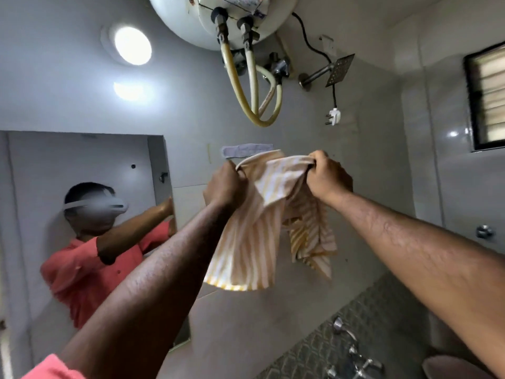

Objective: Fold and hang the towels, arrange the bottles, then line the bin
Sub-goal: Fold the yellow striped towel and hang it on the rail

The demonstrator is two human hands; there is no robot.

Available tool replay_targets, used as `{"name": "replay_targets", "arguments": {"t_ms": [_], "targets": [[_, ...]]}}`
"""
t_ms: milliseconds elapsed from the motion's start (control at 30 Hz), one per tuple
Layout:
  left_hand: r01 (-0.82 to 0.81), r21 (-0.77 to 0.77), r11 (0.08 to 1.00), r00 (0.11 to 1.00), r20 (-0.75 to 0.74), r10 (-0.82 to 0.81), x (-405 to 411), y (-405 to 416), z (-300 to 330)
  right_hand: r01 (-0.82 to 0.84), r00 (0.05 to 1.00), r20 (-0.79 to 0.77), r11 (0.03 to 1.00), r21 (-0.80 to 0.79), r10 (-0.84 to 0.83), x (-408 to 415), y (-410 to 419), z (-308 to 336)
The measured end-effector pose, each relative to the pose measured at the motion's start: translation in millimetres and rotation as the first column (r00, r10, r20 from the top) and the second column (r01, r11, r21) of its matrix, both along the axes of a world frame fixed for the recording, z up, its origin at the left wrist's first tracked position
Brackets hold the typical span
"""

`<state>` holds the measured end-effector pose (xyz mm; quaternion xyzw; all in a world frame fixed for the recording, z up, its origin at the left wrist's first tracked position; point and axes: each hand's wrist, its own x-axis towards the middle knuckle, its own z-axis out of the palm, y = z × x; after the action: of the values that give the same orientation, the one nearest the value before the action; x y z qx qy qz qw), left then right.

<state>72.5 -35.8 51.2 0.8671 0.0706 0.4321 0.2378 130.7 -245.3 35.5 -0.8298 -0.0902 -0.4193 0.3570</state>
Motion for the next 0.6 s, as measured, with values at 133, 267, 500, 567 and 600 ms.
{"name": "replay_targets", "arguments": {"t_ms": [133, 267, 500, 567, 600], "targets": [[0.289, 0.098, 0.952, 0.951, 0.087, -0.298, 10, -54, 15, 0.124, 0.99, 0.055, 0.987, 0.099, -0.13, -7, -65, 4], [0.438, 0.148, 0.887, 0.897, -0.003, -0.442, 18, -117, 18, 0.276, 0.956, 0.119, 0.96, -0.046, -0.269, -23, -144, -5], [0.556, -0.224, 0.801, 0.83, 0.086, -0.552, 25, -220, 27, 0.339, 0.932, -0.011, 0.879, -0.336, -0.363, -47, -242, -15], [0.578, -0.285, 0.765, 0.811, 0.093, -0.578, 26, -252, 26, 0.31, 0.916, -0.09, 0.833, -0.459, -0.391, -56, -268, -15], [0.585, -0.294, 0.756, 0.804, 0.088, -0.588, 26, -266, 26, 0.281, 0.906, -0.144, 0.822, -0.495, -0.397, -60, -280, -13]]}}
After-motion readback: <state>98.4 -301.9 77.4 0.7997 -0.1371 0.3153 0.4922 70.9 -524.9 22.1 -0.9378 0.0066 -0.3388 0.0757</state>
